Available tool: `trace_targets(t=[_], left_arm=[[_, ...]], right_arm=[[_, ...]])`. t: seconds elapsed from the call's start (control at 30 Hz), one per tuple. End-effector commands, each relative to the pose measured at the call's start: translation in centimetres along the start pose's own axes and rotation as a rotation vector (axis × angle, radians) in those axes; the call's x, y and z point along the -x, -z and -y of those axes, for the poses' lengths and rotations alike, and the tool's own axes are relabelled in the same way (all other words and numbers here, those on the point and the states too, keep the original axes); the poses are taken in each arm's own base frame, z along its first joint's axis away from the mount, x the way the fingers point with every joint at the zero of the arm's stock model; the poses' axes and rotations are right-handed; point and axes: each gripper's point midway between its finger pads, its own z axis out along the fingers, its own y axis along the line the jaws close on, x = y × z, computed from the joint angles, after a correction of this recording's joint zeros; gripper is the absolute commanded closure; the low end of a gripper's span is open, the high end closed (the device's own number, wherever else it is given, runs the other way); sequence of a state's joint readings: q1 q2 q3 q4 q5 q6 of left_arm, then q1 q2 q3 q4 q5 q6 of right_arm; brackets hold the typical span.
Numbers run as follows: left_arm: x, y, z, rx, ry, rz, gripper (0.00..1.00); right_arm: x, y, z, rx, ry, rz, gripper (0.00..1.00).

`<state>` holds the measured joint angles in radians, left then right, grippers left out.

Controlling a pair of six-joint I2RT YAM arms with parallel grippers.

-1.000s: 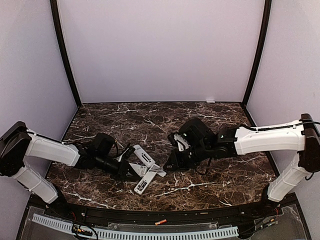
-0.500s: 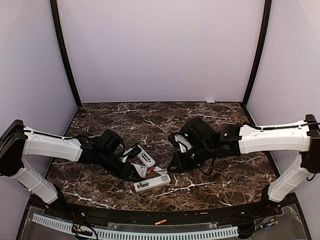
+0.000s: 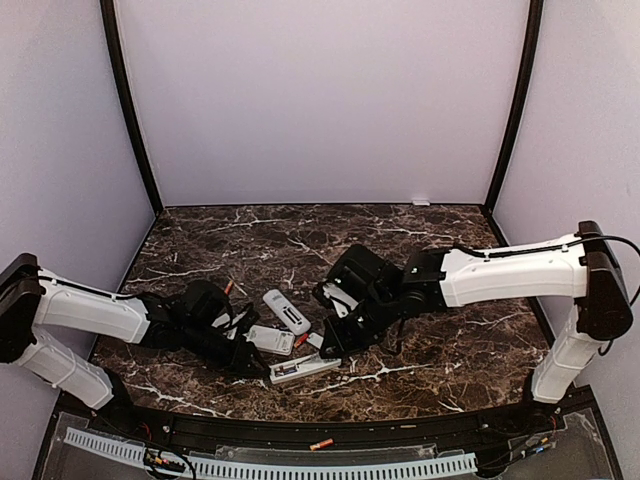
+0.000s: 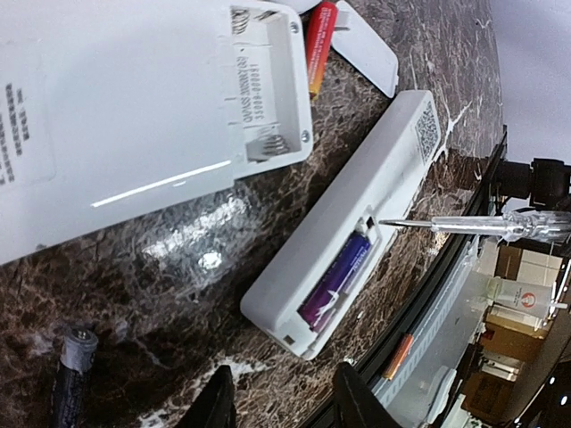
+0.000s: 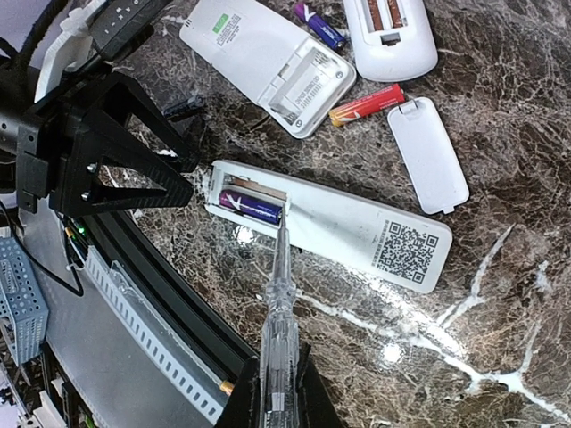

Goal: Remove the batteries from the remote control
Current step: Remove the battery from the remote control without the battery cover.

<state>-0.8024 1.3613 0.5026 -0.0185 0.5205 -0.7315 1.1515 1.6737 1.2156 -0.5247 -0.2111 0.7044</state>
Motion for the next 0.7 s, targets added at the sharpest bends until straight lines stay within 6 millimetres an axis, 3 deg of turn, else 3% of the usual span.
trace_targets(t=[0.0,0.67], left_arm=[[0.5,-0.3,0.8,-0.060,0.048,0.024,0.64],[-0.1,-1.4,-0.7,-0.020,0.073,-0.006,0.82]], right_arm=[[-0.3,-0.3,-0.7,0.009,-0.004,-0.029,1.00],[-0.9,-1.2,-1.0,0.015,-0.036,-0.077,1.00]])
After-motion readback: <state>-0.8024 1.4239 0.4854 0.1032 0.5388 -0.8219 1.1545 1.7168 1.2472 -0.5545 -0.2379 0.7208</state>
